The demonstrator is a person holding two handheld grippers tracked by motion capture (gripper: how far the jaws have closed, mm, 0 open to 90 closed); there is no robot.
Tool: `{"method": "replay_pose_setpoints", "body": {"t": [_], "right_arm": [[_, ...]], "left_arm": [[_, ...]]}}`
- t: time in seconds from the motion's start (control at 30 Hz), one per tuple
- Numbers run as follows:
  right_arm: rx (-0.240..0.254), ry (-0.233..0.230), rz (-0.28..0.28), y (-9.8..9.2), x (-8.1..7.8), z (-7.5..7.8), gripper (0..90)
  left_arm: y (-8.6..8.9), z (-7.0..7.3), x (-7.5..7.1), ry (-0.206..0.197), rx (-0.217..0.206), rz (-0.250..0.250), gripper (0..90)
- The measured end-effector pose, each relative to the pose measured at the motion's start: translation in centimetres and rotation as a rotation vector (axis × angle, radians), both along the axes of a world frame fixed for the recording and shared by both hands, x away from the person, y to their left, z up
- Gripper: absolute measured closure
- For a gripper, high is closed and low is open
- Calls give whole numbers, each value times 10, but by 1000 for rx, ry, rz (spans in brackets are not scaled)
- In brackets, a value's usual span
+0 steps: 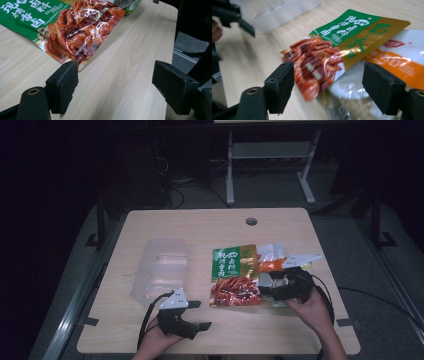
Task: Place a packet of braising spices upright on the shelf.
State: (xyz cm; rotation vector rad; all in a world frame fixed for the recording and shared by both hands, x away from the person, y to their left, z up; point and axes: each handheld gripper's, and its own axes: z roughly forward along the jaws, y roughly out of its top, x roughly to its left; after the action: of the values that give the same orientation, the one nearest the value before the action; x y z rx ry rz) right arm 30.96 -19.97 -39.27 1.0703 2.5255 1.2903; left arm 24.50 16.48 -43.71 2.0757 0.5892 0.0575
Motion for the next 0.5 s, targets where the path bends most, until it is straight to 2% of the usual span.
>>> {"method": "replay_pose_setpoints", "body": {"t": [0.03, 0.07, 0.1, 0.13, 0.17, 0.23, 0.3, 0.33, 0.4, 0.5], "right_arm": [[-7, 18, 6, 5, 10, 2, 257], [-7, 18, 6, 5, 10, 2, 257], [-22, 47, 5, 10, 20, 5, 259], [-22, 47, 5, 10, 20, 5, 259], [-40, 68, 8, 14, 30, 6, 259], [-52, 71, 11, 15, 35, 6, 260], [-67, 96, -5, 18, 46, 7, 275], [-67, 127, -20, 20, 56, 8, 293], [-72, 134, -25, 22, 62, 8, 293], [-85, 151, -37, 26, 78, 9, 296]], "left_arm": [[0, 0, 0, -1, -1, 0, 206], [0, 0, 0, -2, -4, 1, 206], [0, 0, 0, 0, -4, 1, 206], [-1, -1, 1, -1, -3, -2, 206], [-1, -1, 1, -3, -1, -7, 205], [-2, -1, 1, 0, -7, -7, 205], [-2, -1, 0, 1, -4, -10, 205], [-1, -1, 0, 4, 1, -11, 205], [-1, 0, -1, 5, -11, -8, 205], [1, 0, -1, 1, -9, -7, 205]]}}
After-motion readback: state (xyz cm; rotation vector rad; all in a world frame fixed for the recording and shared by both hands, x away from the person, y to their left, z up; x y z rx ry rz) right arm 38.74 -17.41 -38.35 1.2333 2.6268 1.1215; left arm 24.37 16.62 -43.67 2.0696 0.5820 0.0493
